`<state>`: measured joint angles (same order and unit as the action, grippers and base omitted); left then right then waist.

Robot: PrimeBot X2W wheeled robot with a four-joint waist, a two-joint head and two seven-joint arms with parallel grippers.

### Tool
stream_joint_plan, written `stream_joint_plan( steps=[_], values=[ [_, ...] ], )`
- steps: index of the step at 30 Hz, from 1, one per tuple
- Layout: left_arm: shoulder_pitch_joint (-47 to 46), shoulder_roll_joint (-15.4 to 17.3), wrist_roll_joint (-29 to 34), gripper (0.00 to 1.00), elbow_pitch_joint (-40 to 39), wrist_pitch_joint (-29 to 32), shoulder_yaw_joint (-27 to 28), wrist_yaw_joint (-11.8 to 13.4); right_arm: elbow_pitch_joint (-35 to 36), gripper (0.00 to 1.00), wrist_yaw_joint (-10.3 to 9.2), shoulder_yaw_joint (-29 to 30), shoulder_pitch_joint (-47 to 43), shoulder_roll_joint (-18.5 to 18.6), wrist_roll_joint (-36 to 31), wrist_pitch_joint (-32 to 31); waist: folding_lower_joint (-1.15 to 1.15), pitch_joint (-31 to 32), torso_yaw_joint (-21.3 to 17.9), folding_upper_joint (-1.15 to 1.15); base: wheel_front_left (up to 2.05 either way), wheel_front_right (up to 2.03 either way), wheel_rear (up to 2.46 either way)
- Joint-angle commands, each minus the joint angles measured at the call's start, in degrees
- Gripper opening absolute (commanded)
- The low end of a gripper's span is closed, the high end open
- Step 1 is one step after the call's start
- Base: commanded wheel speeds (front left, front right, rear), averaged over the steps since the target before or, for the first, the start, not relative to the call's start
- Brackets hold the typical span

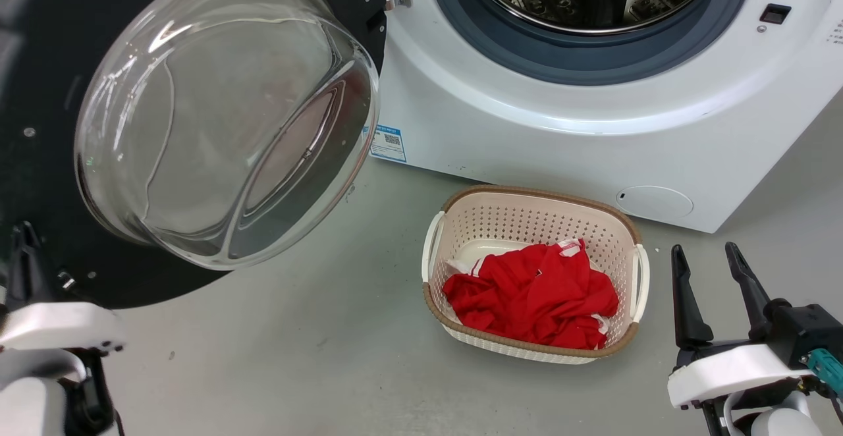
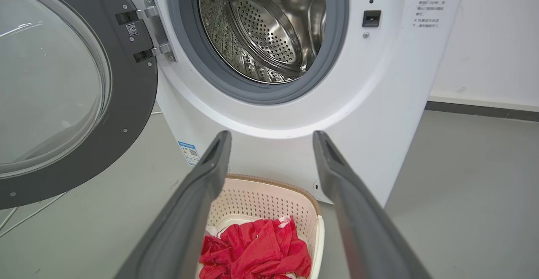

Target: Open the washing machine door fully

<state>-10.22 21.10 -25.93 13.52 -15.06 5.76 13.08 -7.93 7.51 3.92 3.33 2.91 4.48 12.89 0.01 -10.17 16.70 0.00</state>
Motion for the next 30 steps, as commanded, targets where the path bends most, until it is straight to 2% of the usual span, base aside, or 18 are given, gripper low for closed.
stream_joint_plan(
  steps=[1, 4, 9, 17, 24, 25, 26, 27, 28, 30],
  values=[
    [-1.3, 0.9, 0.0, 0.0, 0.8, -0.1, 0.9, -0.2, 0.1, 1.0, -0.04, 0.0, 0.7, -0.1, -0.2, 0.1, -0.01, -0.1, -0.1, 0.0, 0.0, 0.0, 0.0],
    [-3.3, 1.7, 0.4, 0.0, 3.2, -0.1, 2.7, -1.0, 0.1, 1.0, -0.04, -0.1, 1.0, -0.1, -0.3, 0.1, -0.01, -0.1, -0.3, 0.0, 0.0, 0.0, 0.0],
    [-4.1, 1.0, 1.9, 0.0, 5.0, -0.1, 4.5, -2.3, -0.3, 1.0, -0.04, 0.0, 0.9, -0.1, -0.2, 0.3, -0.01, 0.3, -0.8, 0.0, 0.0, 0.0, 0.0],
    [2.2, -3.8, 6.8, 0.0, -0.8, -0.1, 4.8, -2.6, -1.5, 1.0, -0.04, 0.2, -0.7, -0.1, 1.8, 1.2, -0.01, 3.5, -2.1, 0.0, 0.0, 0.0, 0.0],
    [9.5, -8.4, 11.7, 0.0, -7.1, -0.1, 0.8, -4.0, -2.8, 1.0, -0.04, -0.8, -1.6, -0.1, 2.0, 1.8, -0.01, 6.5, -3.7, 0.0, 0.0, 0.0, 0.0],
    [10.3, -9.3, 12.2, 0.1, -7.7, -0.1, 0.1, -4.1, -3.0, 1.0, -0.04, -1.0, -1.8, -0.1, 2.1, 1.8, -0.01, 6.9, -4.0, 0.0, 0.0, 0.0, 0.0],
    [10.9, -9.8, 12.4, 0.42, -8.0, -0.1, -0.3, -4.4, -3.0, 1.0, -0.04, -1.2, -1.9, -0.1, 2.1, 1.8, -0.01, 7.1, -4.3, 0.0, 0.0, 0.0, 0.0],
    [11.3, -10.2, 12.9, 0.58, -8.4, -0.1, -0.8, -4.7, -3.0, 1.0, -0.04, -1.3, -2.0, -0.1, 2.1, 1.8, -0.01, 7.4, -4.6, 0.0, 0.0, 0.0, 0.0],
    [11.5, -10.6, 13.0, 0.99, -8.4, -0.1, -1.2, -5.1, -3.1, 1.0, -0.04, -1.4, -2.2, -0.1, 2.1, 1.8, -0.01, 7.7, -4.9, 0.0, 0.0, 0.0, 0.0],
    [11.8, -11.3, 13.8, 1.0, -8.5, -0.1, -2.4, -6.0, -3.1, 1.0, -0.04, -1.7, -2.3, -0.1, 2.0, 1.9, -0.01, 8.2, -5.8, 0.0, 0.0, 0.0, 0.0]
  ],
)
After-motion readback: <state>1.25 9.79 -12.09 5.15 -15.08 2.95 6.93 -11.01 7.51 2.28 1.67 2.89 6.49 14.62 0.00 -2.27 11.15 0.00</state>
